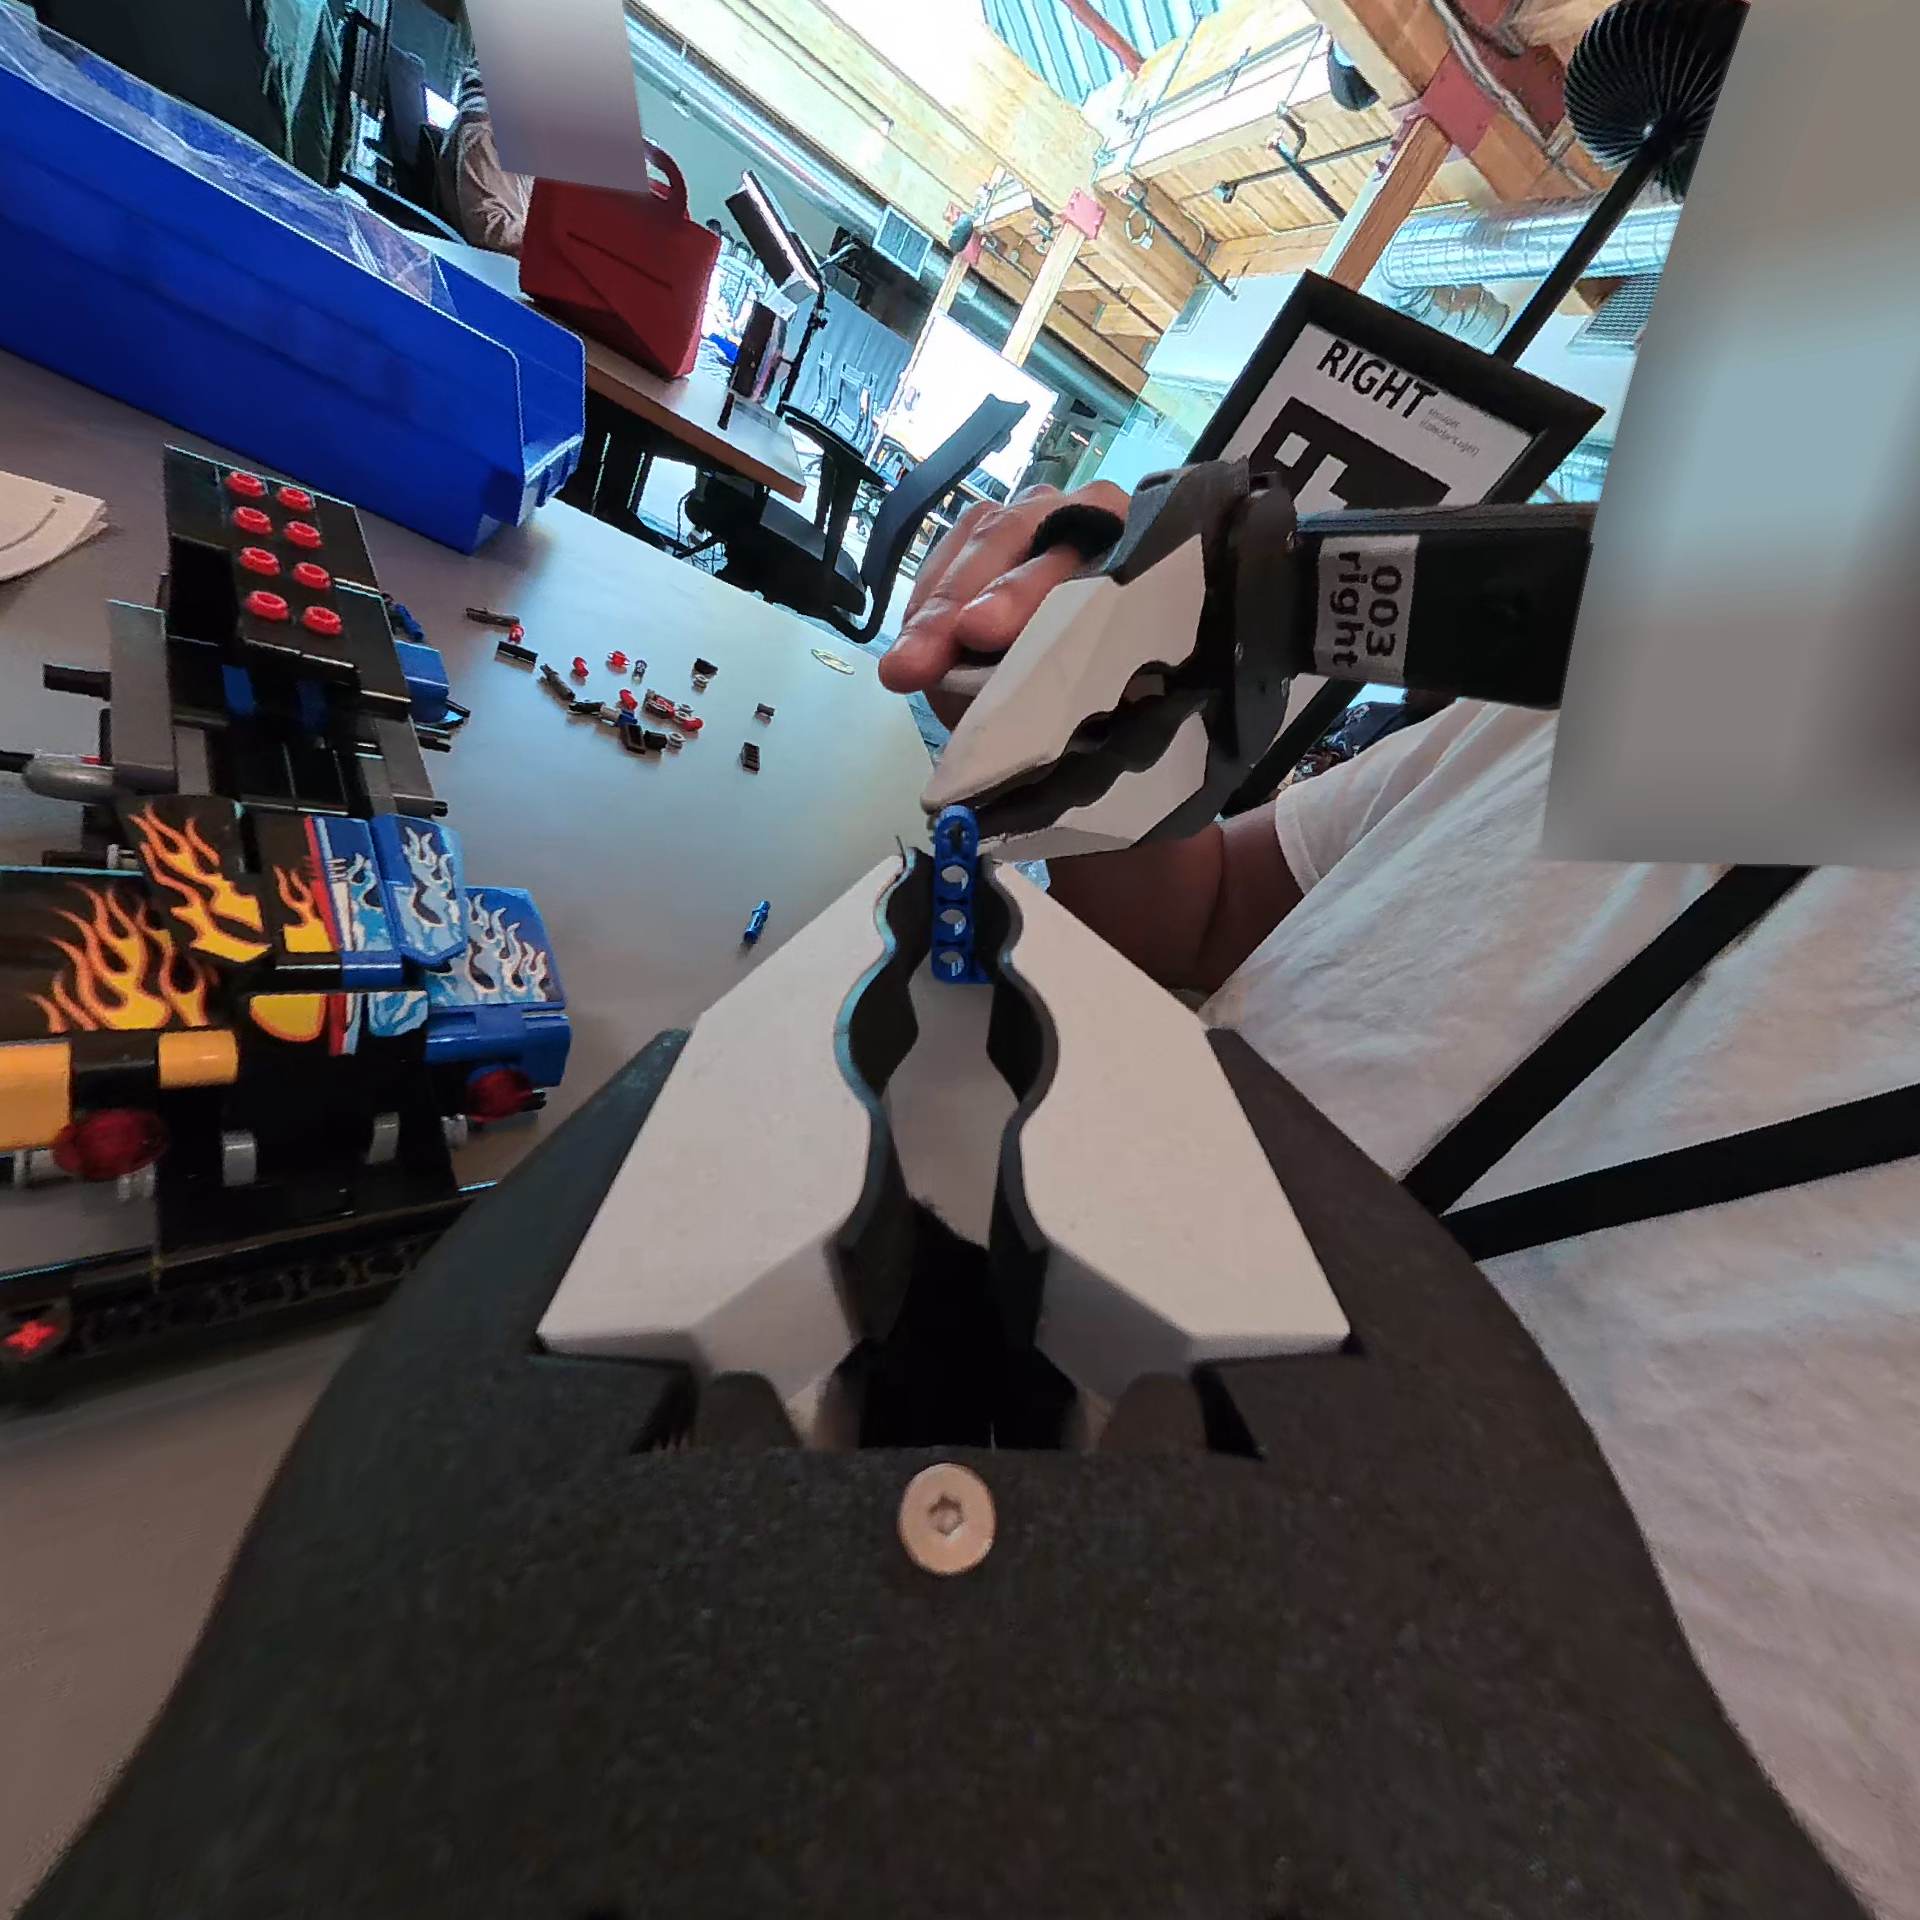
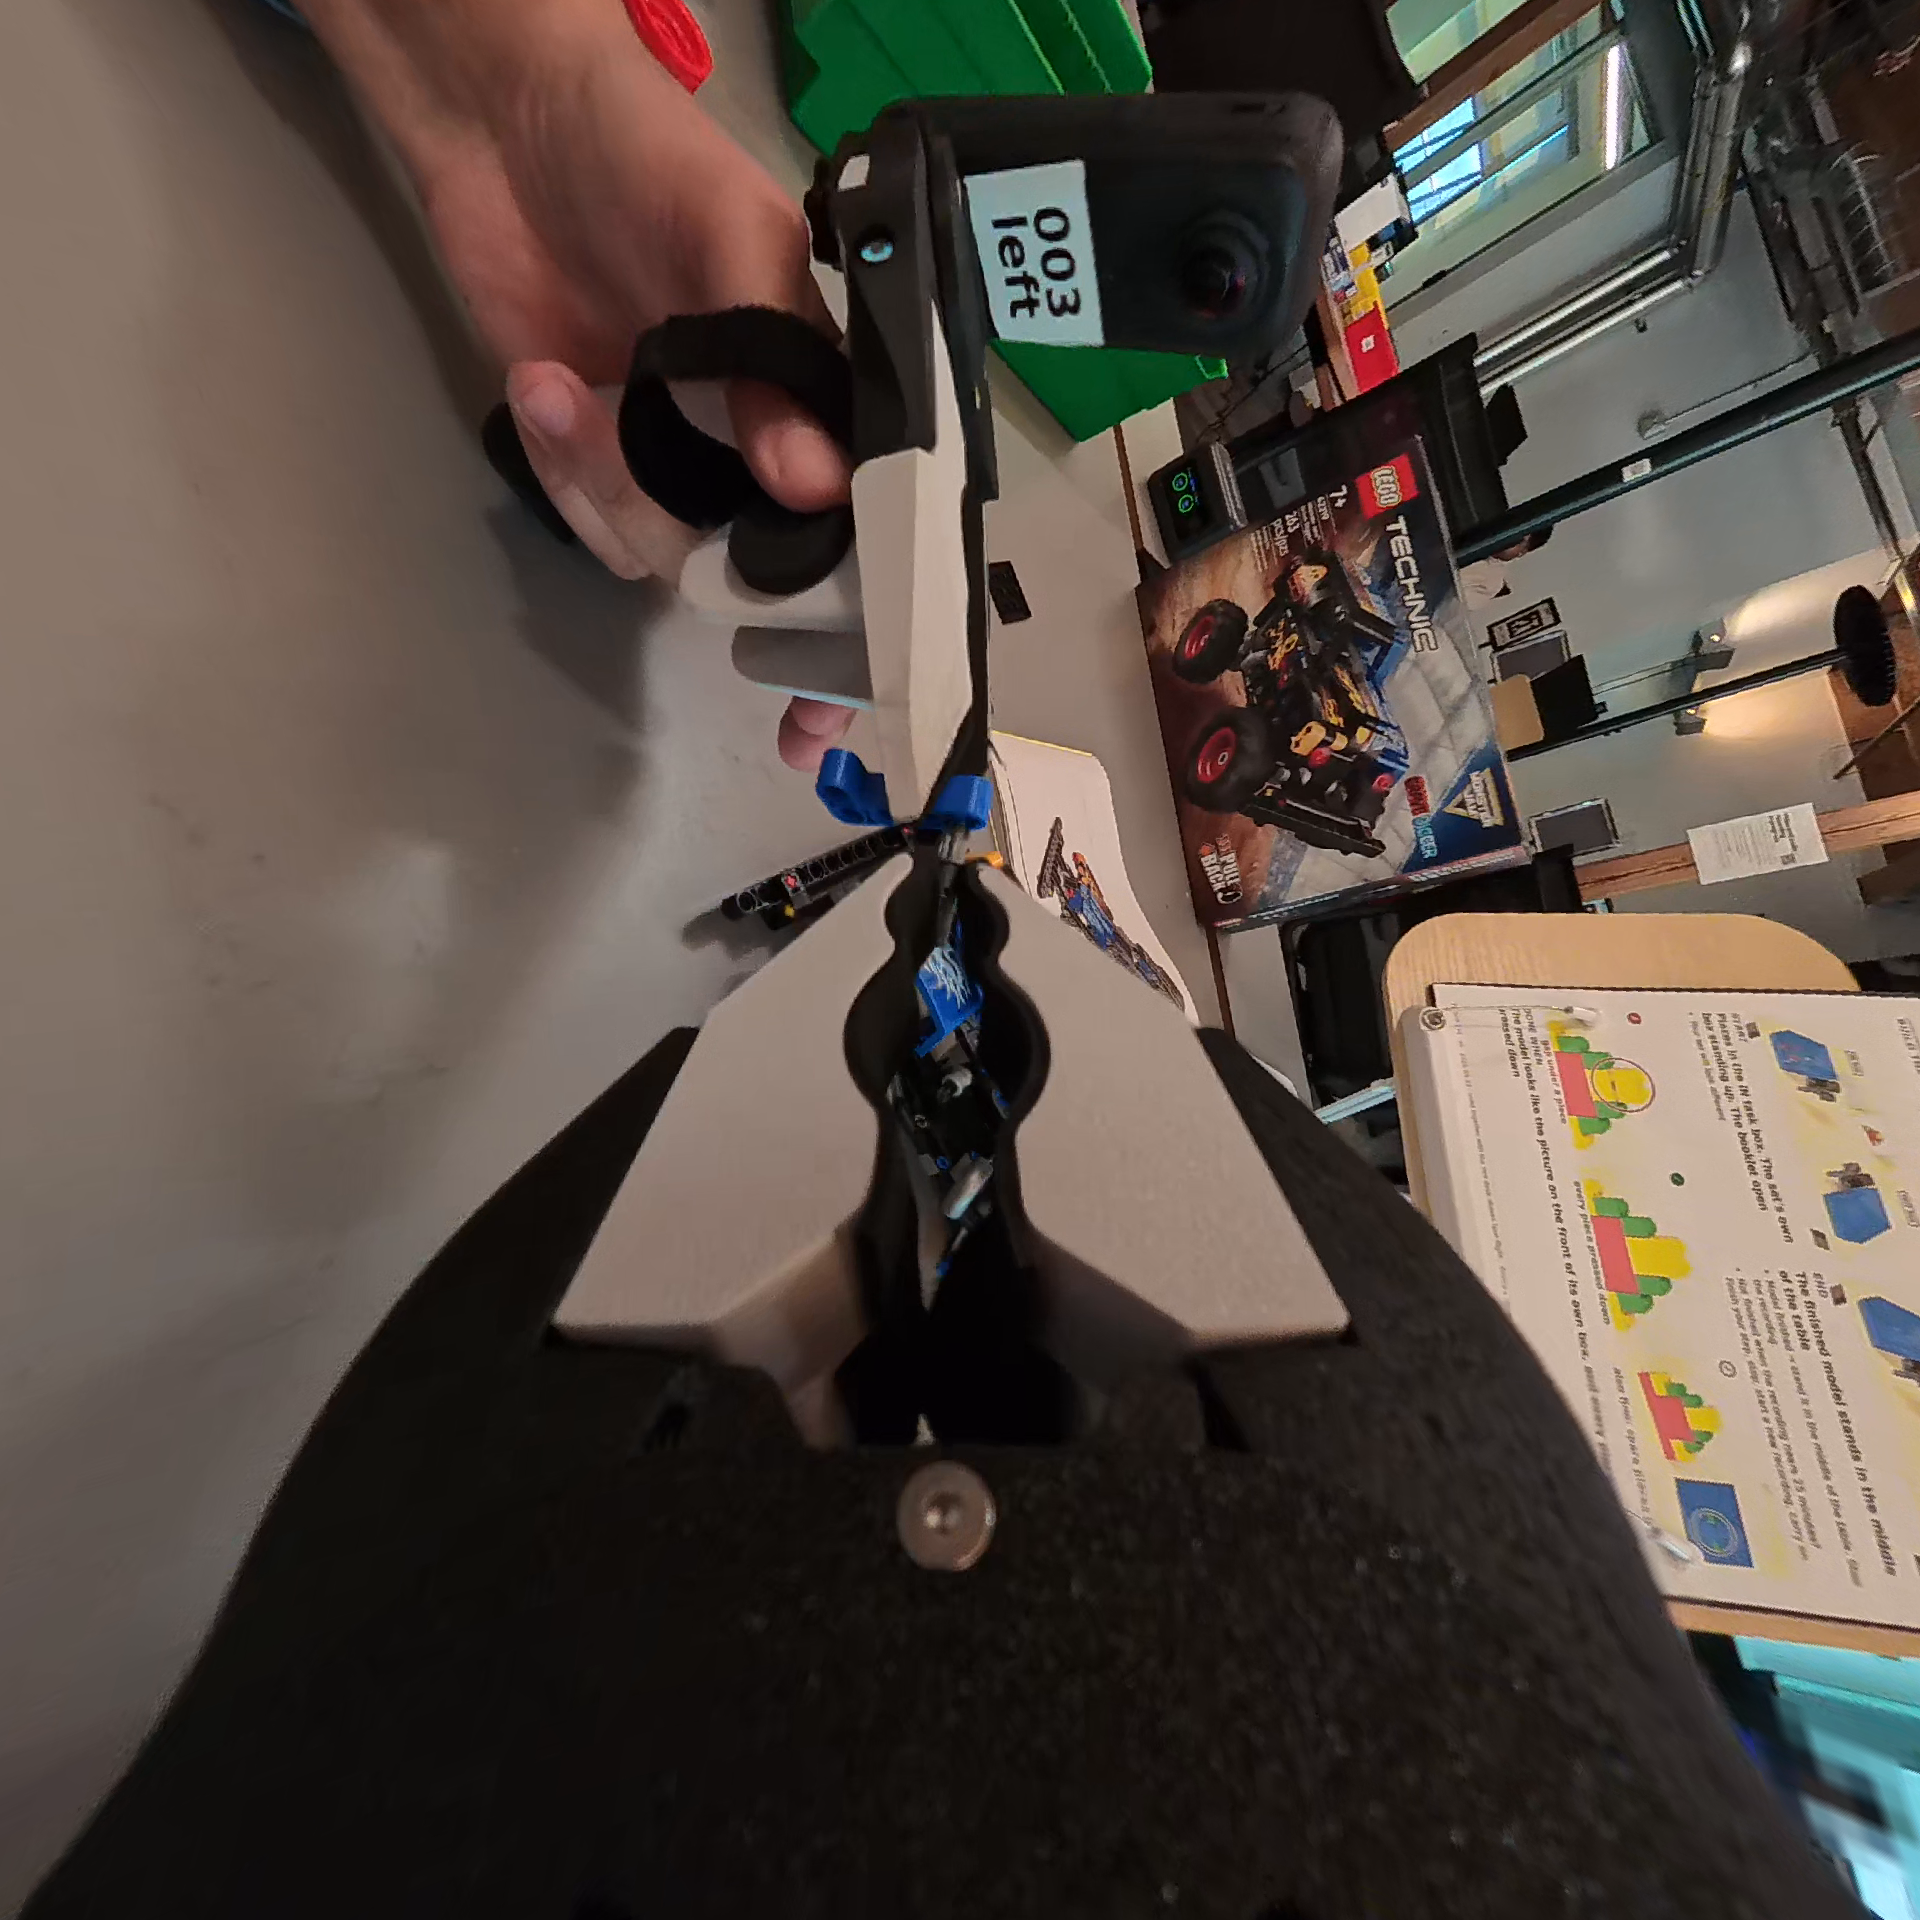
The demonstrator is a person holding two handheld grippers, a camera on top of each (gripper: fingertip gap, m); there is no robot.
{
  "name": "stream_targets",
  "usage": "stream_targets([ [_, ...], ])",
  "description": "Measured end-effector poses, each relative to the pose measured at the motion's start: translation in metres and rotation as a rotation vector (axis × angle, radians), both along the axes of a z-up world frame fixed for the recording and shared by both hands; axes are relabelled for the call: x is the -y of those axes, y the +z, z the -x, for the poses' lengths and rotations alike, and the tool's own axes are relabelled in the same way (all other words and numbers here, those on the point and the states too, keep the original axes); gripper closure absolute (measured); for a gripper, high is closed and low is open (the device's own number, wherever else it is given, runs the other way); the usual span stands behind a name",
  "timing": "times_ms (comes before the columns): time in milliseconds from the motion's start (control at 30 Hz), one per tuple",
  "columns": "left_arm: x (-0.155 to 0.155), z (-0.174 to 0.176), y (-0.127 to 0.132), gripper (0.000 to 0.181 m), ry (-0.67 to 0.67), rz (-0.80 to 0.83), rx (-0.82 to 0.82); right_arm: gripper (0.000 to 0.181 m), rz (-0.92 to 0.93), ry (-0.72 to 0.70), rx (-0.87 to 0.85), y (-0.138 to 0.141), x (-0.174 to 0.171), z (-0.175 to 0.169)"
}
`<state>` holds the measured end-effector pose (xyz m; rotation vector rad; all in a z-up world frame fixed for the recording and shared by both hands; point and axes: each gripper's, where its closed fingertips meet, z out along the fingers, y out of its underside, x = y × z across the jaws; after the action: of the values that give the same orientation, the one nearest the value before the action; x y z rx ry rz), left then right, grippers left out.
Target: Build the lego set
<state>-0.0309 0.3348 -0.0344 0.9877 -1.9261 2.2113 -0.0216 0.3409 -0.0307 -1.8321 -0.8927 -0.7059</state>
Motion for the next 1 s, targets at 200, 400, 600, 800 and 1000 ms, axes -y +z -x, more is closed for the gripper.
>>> stream_targets([
  [200, 0.0, 0.0, -0.003, 0.175, -0.003, -0.014, -0.021, 0.178, 0.002, -0.005, 0.02, -0.002, 0.0, 0.0],
  [400, 0.0, 0.0, -0.003, 0.176, -0.009, 0.0, -0.035, 0.178, -0.007, 0.001, 0.032, 0.0, 0.001, 0.001],
  [600, 0.001, -0.001, -0.007, 0.176, -0.022, 0.014, -0.074, 0.178, -0.005, 0.001, 0.058, -0.003, 0.001, 0.001],
  [800, 0.001, 0.0, -0.011, 0.176, -0.058, 0.046, -0.152, 0.178, -0.007, -0.009, 0.192, -0.007, 0.0, 0.001],
  [1000, 0.004, 0.006, -0.015, 0.176, -0.129, 0.072, -0.216, 0.178, -0.026, 0.027, 0.186, -0.01, 0.0, 0.006],
])
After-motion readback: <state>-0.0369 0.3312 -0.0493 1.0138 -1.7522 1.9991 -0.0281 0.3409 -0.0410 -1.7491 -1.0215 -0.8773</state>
